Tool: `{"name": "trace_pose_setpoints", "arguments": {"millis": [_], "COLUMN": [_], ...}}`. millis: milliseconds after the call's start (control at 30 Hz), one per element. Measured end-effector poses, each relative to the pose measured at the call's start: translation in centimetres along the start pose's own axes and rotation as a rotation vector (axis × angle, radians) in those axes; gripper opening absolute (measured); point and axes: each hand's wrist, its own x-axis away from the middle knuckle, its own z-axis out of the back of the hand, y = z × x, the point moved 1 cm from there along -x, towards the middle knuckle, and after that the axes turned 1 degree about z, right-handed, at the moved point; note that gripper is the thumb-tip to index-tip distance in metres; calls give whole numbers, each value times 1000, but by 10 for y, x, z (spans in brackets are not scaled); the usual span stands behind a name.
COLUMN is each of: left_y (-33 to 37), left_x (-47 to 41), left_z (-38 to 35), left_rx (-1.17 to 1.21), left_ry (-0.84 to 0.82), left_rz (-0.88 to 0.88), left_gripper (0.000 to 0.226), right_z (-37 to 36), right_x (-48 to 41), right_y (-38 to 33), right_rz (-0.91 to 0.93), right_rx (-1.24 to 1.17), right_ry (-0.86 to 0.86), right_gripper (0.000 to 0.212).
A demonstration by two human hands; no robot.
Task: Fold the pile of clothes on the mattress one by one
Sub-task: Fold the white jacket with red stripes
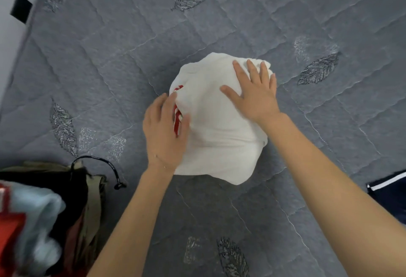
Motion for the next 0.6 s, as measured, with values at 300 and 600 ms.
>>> {"name": "trace_pose_setpoints", "arguments": {"millis": [300, 600], "left_y": [-11, -47], "left_x": [13, 38], "left_z": [-78, -71], "left_rx": [-337, -456], "left_ry": [-408, -321], "left_rz": [-288, -129], "left_gripper": [76, 83], "right_z": [-17, 0], "right_x": [-33, -65], "right_y": [6, 27], "right_rz": [-43, 12], "right_rx": [151, 22], "right_ry": [-64, -264], "right_gripper": [76, 100]}}
